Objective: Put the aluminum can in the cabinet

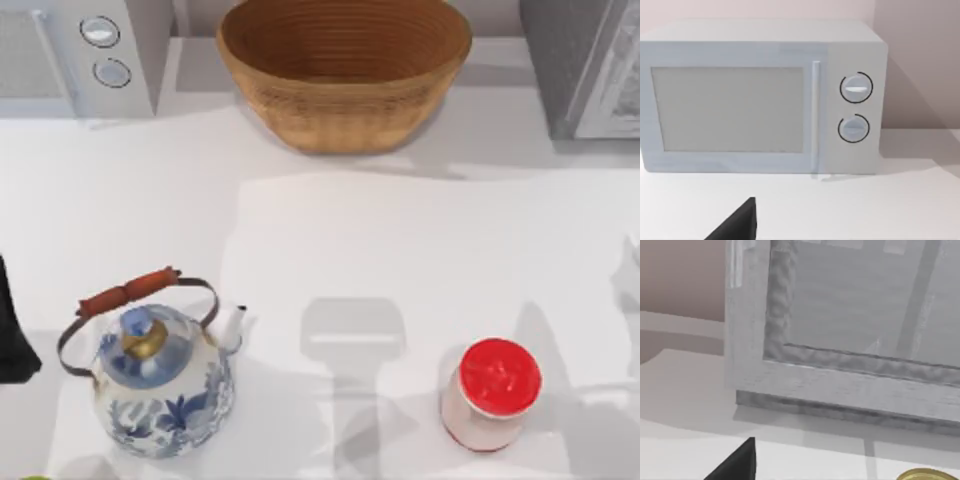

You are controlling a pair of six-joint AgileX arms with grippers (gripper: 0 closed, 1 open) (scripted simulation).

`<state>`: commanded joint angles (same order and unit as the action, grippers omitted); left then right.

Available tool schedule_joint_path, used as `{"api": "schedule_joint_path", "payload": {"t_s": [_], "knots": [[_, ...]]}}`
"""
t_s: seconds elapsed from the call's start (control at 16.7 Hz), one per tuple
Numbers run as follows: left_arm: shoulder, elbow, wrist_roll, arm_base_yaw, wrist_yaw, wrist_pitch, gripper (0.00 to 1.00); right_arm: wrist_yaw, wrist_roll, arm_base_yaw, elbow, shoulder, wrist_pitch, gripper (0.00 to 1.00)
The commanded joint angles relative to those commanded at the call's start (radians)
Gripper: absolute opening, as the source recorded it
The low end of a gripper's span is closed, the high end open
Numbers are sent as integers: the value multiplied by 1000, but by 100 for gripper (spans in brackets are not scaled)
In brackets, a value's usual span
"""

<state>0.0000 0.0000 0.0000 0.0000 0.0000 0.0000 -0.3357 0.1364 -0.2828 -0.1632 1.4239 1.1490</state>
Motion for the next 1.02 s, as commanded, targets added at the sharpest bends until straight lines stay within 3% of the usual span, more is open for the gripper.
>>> {"api": "schedule_joint_path", "payload": {"t_s": [0.42,1.02], "knots": [[0,0,0,0,0,0,100,9,-40,-76,-70,478,250,100],[0,0,0,0,0,0,100,4,-44,-92,-107,538,235,100]]}}
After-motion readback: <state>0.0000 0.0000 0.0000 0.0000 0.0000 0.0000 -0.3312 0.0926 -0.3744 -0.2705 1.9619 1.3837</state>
